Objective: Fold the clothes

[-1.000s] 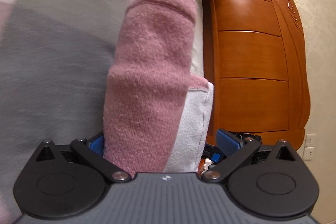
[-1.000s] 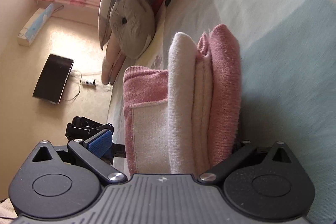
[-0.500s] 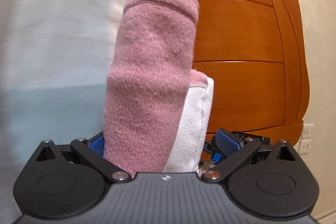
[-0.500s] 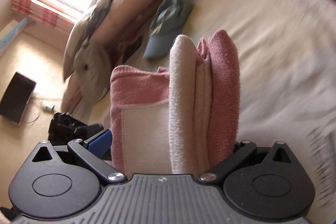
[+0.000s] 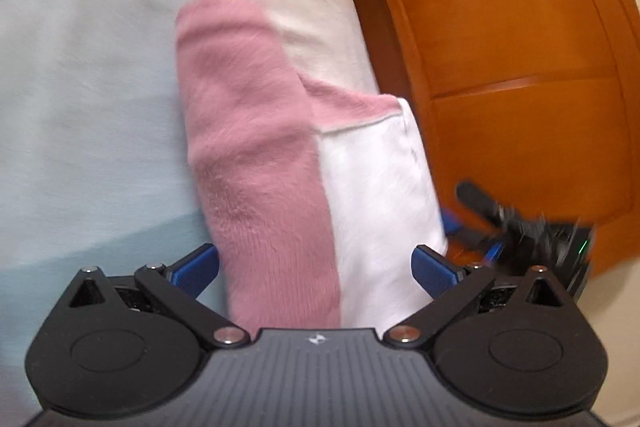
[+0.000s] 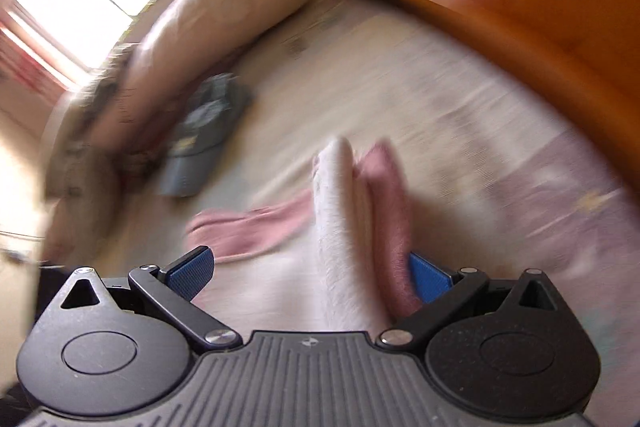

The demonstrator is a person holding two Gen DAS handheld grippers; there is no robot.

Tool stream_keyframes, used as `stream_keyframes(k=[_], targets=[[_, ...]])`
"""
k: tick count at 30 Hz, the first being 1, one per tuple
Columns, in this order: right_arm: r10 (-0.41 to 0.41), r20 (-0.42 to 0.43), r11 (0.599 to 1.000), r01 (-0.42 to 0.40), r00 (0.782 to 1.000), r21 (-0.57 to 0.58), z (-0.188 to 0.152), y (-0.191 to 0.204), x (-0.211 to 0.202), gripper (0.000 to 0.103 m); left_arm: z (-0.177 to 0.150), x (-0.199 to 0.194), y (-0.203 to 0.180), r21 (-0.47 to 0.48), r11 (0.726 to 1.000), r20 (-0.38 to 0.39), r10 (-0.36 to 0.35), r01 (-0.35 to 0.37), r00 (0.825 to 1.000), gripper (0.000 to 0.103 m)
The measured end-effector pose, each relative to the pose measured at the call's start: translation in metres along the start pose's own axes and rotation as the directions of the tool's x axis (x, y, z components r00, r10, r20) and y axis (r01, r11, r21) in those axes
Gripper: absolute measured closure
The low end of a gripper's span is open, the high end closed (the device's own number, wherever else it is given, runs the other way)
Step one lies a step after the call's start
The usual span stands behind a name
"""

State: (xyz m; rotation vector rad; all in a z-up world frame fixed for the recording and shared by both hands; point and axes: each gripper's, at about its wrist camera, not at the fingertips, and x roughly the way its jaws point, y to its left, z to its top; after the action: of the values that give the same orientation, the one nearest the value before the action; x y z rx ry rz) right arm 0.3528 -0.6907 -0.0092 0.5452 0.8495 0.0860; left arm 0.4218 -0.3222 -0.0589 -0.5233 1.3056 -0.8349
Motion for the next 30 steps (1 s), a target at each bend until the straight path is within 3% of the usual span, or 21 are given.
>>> stream_keyframes(k=[2, 3, 4, 7, 8, 11, 13, 15, 18, 24, 27, 30], targets=[[-0.1, 0.056, 0.989, 0.105, 0.993, -0.102, -0.005, 0.012, -0.015, 0.0, -0.013, -0.024, 0.004, 0.104, 0.986, 0.029, 0.126, -0.129, 0.992, 0.001], [-0.096, 0.078, 0.983, 0.107, 0.992, -0.15, -0.009, 0.019, -0.024, 0.0, -0.022, -0.035, 0.007, 0.156, 0.971, 0.052, 0.178, -0.184, 0.983, 0.001], [-0.085, 0.099, 0.975, 0.103, 0.991, -0.196, -0.014, 0.026, -0.032, 0.0, -0.033, -0.045, 0.012, 0.197, 0.954, 0.073, 0.215, -0.225, 0.974, 0.001], [0.044, 0.099, 0.952, -0.012, 0.994, -0.305, -0.035, 0.049, -0.041, 0.0, -0.053, -0.064, 0.025, 0.288, 0.899, 0.127, 0.306, -0.33, 0.944, 0.001], [0.043, 0.092, 0.935, -0.007, 0.995, -0.354, -0.044, 0.056, -0.037, 0.0, -0.058, -0.068, 0.03, 0.313, 0.878, 0.145, 0.333, -0.363, 0.932, 0.001], [-0.088, 0.091, 0.869, 0.121, 0.992, -0.48, -0.065, 0.063, -0.009, 0.0, -0.072, -0.072, 0.025, 0.373, 0.803, 0.188, 0.426, -0.465, 0.885, 0.001], [-0.176, 0.057, 0.851, 0.181, 0.983, -0.493, -0.071, 0.048, 0.014, 0.0, -0.08, -0.087, 0.036, 0.376, 0.796, 0.2, 0.43, -0.474, 0.88, 0.001], [-0.227, 0.091, 0.833, 0.242, 0.97, -0.497, -0.075, 0.032, 0.021, 0.0, -0.091, -0.103, 0.041, 0.36, 0.801, 0.227, 0.423, -0.479, 0.877, 0.001], [-0.284, 0.082, 0.877, 0.293, 0.955, -0.382, -0.066, 0.023, 0.015, 0.0, -0.1, -0.114, 0.044, 0.351, 0.771, 0.303, 0.443, -0.531, 0.844, 0.001], [-0.099, 0.218, 0.871, 0.191, 0.971, -0.452, -0.084, 0.083, -0.009, 0.0, -0.107, -0.121, 0.041, 0.334, 0.76, 0.349, 0.45, -0.558, 0.822, 0.001], [-0.113, 0.175, 0.844, 0.187, 0.978, -0.502, -0.092, 0.102, 0.024, 0.0, -0.109, -0.116, 0.035, 0.346, 0.753, 0.359, 0.444, -0.559, 0.821, 0.001], [-0.124, 0.173, 0.84, 0.196, 0.977, -0.506, -0.09, 0.107, 0.029, 0.0, -0.112, -0.114, 0.03, 0.355, 0.749, 0.366, 0.44, -0.56, 0.82, 0.001]])
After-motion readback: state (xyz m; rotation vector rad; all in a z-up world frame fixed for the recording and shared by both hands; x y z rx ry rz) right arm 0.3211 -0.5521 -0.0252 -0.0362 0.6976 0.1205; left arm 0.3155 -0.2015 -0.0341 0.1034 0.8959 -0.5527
